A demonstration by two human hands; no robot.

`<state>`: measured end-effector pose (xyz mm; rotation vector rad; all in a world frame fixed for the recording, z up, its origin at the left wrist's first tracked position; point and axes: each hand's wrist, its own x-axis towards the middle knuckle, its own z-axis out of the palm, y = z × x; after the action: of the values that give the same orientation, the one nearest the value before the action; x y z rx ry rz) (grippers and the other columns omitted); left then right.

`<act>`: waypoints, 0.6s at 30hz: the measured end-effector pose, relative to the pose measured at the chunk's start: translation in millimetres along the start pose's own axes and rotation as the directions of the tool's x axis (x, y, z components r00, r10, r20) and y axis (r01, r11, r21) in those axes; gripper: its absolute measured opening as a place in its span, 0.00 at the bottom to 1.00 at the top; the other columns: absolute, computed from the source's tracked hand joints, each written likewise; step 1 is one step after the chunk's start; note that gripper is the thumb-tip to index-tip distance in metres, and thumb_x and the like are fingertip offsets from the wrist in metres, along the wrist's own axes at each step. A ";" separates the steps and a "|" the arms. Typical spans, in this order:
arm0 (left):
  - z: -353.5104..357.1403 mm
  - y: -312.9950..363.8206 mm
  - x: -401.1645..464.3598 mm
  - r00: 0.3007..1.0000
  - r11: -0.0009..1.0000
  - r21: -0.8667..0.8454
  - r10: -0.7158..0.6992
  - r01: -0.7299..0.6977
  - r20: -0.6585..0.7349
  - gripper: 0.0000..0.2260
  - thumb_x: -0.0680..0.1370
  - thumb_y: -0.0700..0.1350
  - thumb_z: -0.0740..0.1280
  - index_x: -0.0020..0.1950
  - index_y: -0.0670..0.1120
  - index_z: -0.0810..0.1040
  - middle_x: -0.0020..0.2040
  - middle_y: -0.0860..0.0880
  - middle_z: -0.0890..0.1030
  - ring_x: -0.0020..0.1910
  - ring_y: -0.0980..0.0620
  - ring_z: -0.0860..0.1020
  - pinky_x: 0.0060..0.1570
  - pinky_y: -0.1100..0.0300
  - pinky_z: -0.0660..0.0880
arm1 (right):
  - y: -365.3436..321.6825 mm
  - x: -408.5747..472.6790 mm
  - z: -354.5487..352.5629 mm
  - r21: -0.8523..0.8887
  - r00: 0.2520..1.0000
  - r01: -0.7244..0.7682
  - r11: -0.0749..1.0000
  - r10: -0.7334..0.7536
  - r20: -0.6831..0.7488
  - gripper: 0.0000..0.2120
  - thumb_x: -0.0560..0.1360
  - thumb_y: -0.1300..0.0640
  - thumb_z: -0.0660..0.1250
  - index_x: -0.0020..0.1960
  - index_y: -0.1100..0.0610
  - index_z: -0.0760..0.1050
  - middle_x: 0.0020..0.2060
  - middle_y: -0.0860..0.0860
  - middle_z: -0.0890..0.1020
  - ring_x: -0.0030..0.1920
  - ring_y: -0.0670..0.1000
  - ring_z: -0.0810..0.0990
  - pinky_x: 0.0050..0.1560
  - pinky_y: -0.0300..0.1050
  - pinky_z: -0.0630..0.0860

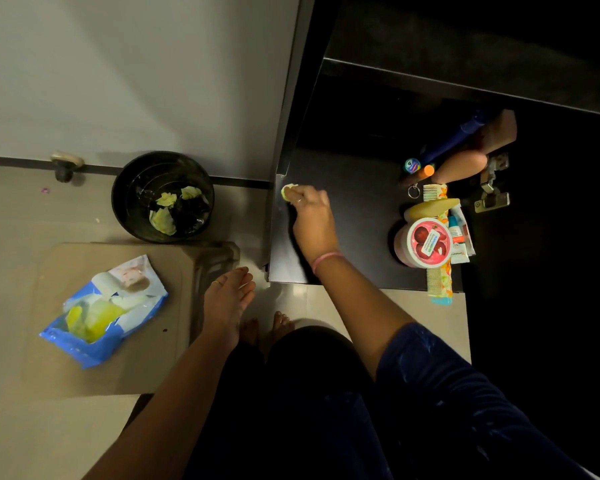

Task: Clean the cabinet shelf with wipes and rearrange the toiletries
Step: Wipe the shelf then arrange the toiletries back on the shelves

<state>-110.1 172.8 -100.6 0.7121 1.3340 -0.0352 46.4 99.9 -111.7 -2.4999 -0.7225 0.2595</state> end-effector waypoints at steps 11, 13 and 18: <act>-4.7 11.0 1.3 0.999 0.999 0.021 0.023 -0.024 0.027 0.11 0.80 0.42 0.59 0.59 0.42 0.75 0.56 0.43 0.78 0.52 0.50 0.78 0.52 0.59 0.73 | 5.6 -62.6 -22.3 0.079 0.866 0.343 0.936 -0.348 0.360 0.20 0.70 0.73 0.66 0.60 0.60 0.78 0.57 0.56 0.80 0.58 0.56 0.76 0.63 0.44 0.72; -5.7 13.7 -1.8 0.999 0.999 0.032 0.026 -0.027 0.023 0.10 0.80 0.43 0.60 0.58 0.41 0.76 0.56 0.42 0.78 0.53 0.50 0.78 0.52 0.59 0.74 | 4.2 -24.3 -25.1 0.042 0.953 0.245 0.969 -0.248 0.176 0.17 0.72 0.71 0.64 0.57 0.60 0.80 0.54 0.57 0.81 0.54 0.57 0.78 0.62 0.39 0.68; -17.2 16.8 -12.7 0.999 0.996 0.082 0.038 -0.039 0.012 0.07 0.79 0.46 0.61 0.50 0.47 0.77 0.54 0.45 0.80 0.55 0.50 0.78 0.55 0.57 0.75 | 11.5 54.5 -1.8 -0.043 0.997 -0.002 0.999 0.006 0.081 0.14 0.75 0.68 0.62 0.58 0.60 0.79 0.56 0.57 0.79 0.59 0.57 0.75 0.58 0.37 0.68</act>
<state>-121.5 189.8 -82.7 0.8061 1.3139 -0.0627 97.7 120.4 -118.4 -2.5443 -0.7634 0.3519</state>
